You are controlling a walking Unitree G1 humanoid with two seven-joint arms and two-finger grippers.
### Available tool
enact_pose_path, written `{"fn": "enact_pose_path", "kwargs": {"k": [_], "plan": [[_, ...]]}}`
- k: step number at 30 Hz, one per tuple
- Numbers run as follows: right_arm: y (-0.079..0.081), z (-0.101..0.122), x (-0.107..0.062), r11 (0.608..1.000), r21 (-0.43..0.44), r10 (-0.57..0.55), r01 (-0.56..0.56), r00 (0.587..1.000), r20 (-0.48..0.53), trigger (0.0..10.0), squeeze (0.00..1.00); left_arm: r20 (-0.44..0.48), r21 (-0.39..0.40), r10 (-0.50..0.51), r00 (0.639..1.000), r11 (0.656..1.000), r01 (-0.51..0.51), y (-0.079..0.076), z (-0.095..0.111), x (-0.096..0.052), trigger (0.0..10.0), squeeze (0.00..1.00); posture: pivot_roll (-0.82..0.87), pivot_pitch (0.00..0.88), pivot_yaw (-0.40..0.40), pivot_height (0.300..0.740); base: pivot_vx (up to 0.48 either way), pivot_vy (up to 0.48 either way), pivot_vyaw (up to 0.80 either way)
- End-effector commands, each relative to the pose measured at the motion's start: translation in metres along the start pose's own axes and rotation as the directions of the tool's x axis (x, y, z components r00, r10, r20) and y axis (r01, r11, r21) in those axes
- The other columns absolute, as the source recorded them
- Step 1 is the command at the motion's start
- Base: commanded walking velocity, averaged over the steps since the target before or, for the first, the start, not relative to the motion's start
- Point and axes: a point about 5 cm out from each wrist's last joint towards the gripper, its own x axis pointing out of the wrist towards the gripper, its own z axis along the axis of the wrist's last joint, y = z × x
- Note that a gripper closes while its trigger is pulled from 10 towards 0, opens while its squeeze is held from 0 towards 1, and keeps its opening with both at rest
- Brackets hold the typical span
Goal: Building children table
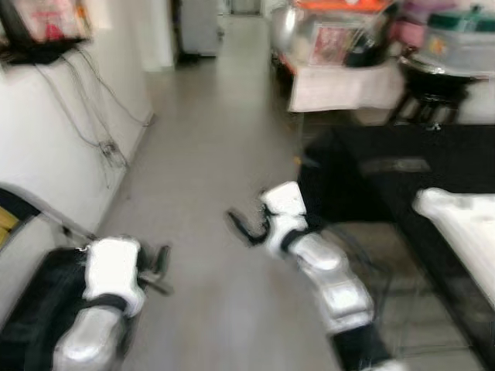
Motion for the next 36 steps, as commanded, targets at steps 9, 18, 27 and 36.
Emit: {"fn": "enact_pose_path", "kwargs": {"k": [9, 18, 27, 36], "plan": [[-0.0073, 0.0005, -0.001, 1.0, 0.002, -0.008, 0.008, 1.0, 0.022, 10.0, 0.0, 0.009, -0.005, -0.017, 1.0, 1.0, 0.017, -0.0034, 0.0012, 0.0013, 10.0, 0.0, -0.12, 0.001, -0.046, 0.74, 0.381, 0.0, 0.0], [-0.0074, 0.001, 0.0002, 1.0, 0.002, 0.003, -0.003, 1.0, 0.025, 10.0, 0.0, 0.013, -0.01, -0.015, 1.0, 1.0, 0.015, -0.0029, 0.0018, 0.0026, 10.0, 0.0, -0.12, 0.005, -0.046, 0.74, 0.359, 0.0, 0.0], [-0.0073, 0.0022, 0.0013, 1.0, -0.006, 0.006, -0.006, 0.999, 0.033, 10.0, 0.0, 0.015, -0.009, -0.015, 1.0, 1.0, 0.015, -0.0022, 0.0022, 0.0033, 10.0, 0.0, -0.12, 0.007, -0.044, 0.74, 0.354, 0.0, 0.0], [-0.0073, 0.0015, 0.002, 1.0, -0.01, 0.003, -0.002, 1.0, 0.022, 10.0, 0.0, 0.016, -0.01, -0.016, 1.0, 1.0, 0.016, -0.0016, 0.0024, 0.0033, 10.0, 0.0, -0.12, 0.008, -0.04, 0.74, 0.348, 0.0, -0.09]]}}
